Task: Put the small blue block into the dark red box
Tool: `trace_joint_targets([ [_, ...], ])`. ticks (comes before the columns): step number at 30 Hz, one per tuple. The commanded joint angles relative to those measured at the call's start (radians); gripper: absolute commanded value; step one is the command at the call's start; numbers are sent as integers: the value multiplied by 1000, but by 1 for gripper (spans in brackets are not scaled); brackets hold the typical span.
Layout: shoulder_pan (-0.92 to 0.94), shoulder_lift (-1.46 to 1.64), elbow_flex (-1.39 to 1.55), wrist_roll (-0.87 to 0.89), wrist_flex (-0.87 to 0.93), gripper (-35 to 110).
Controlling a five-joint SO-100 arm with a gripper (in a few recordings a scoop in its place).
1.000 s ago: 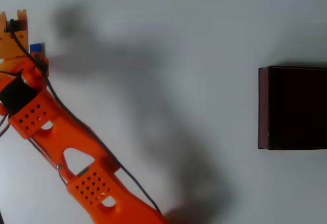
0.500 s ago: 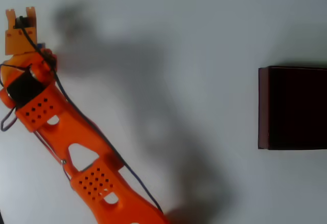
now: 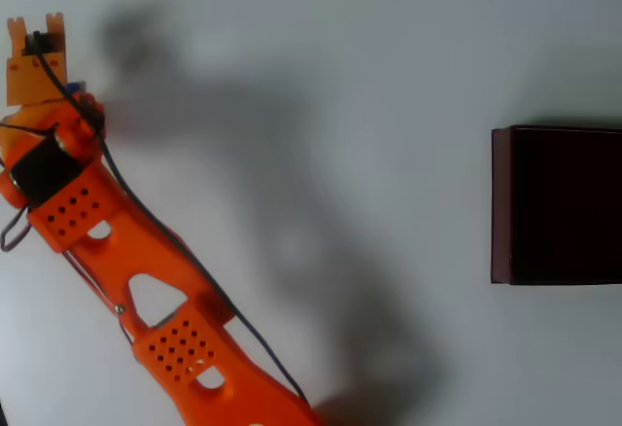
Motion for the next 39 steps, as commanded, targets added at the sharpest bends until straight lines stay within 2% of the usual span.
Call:
trace_joint_targets([
  [1, -9, 25, -26, 14, -15, 22],
  [17, -32, -23, -26, 49, -66, 20],
  [27, -37, -77, -55, 58, -101, 11],
  [31, -37, -98, -64, 46, -132, 1],
  [36, -38, -106, -67, 48, -143, 1],
  [39, -34, -78, -67, 38, -87, 1],
])
